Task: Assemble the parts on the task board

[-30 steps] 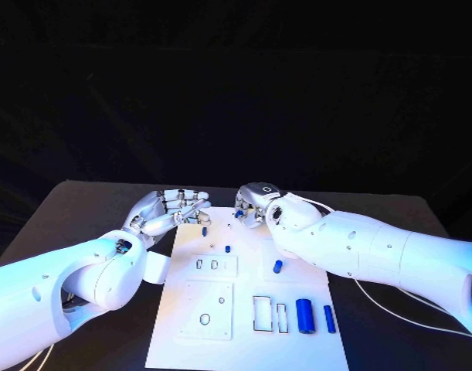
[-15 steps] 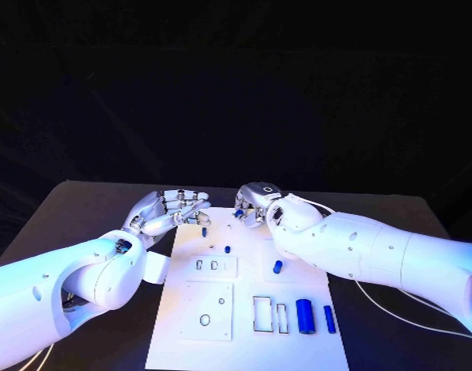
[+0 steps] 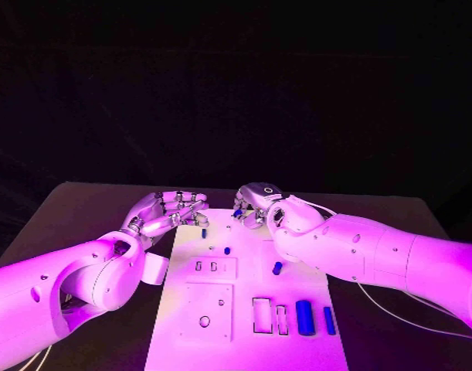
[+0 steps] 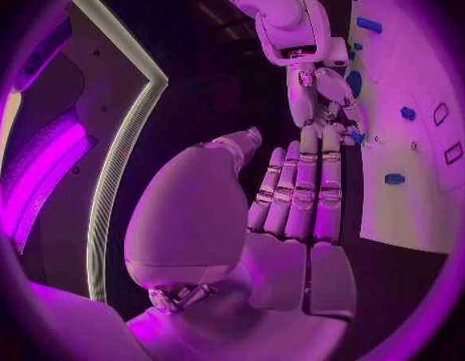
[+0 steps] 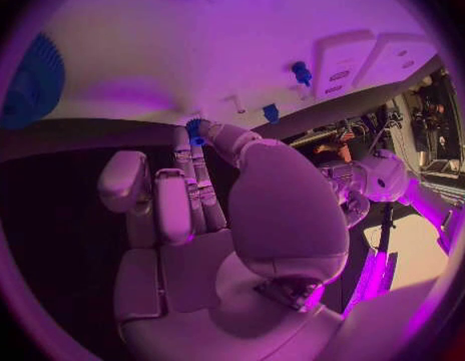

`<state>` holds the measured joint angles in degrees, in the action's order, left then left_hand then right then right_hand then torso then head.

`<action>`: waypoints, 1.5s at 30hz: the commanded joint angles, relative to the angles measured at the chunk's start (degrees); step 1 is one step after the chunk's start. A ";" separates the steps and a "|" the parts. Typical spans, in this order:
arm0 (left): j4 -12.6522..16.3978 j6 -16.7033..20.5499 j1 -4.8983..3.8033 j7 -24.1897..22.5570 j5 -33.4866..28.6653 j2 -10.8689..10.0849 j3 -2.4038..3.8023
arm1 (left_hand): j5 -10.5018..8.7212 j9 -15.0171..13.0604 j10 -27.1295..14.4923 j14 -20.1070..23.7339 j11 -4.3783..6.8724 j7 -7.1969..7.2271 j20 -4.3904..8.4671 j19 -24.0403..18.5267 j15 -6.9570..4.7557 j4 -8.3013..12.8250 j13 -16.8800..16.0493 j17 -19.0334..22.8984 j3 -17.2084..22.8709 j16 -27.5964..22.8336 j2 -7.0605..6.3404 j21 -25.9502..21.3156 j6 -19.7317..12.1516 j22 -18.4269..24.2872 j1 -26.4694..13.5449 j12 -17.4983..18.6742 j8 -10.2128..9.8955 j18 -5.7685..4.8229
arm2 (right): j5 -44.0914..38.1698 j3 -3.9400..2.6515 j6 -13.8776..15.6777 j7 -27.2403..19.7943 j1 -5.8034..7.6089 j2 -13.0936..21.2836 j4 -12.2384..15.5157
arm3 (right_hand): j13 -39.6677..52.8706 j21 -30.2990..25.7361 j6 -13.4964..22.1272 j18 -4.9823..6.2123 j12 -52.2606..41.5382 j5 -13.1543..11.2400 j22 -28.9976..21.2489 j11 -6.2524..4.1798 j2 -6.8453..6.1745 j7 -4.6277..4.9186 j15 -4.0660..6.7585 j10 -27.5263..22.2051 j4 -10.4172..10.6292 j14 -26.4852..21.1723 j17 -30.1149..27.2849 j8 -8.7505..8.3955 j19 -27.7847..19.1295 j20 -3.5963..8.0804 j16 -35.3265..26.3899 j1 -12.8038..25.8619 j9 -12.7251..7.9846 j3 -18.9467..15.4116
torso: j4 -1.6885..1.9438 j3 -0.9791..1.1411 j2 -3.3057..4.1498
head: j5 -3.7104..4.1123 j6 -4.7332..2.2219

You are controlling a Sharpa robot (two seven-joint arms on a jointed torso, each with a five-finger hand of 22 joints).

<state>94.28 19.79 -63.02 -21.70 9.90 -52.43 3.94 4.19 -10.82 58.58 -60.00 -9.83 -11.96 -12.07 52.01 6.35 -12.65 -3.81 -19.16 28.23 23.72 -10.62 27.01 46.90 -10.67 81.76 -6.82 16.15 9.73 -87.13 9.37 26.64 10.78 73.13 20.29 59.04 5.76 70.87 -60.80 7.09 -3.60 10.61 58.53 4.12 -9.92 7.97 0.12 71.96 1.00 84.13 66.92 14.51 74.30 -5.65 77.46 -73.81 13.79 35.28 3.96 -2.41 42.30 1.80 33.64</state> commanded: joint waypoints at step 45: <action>-1.23 -1.47 -0.57 -0.04 -0.20 0.92 0.03 | -0.40 -0.12 0.12 -0.04 -0.38 -2.11 -0.09 0.02 0.12 -0.25 -0.12 -0.28 -0.01 0.33 -0.05 0.20 -0.57 -0.03 -0.67 0.46 -0.19 0.65 | 0.29 0.03 -2.09 0.92 0.01 -1.66 -1.93 | -1.84 -6.29 7.90 0.64 -0.70 0.25 -7.64 2.71 -3.91 2.33 -2.01 -11.25 0.84 -0.39 -5.53 -3.13 -5.69 -2.06 -2.11 1.52 0.60 -1.35 | 0.10 -0.07 0.11 | -0.22 0.58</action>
<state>93.00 19.42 -63.50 -21.50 9.88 -51.65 3.94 3.98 -10.88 58.58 -60.00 -9.83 -11.96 -12.07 52.01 6.35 -12.65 -3.88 -19.40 28.23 23.72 -10.62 27.01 46.90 -10.67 81.76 -6.47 16.15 9.73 -86.85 9.39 25.00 11.57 73.14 18.53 57.00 3.99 64.87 -53.18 7.09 -4.11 11.22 51.26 6.78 -13.15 10.26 -1.44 61.06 1.82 83.82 61.71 11.58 68.91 -7.70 75.56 -72.26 14.47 34.14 4.06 -2.49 42.44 1.53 34.26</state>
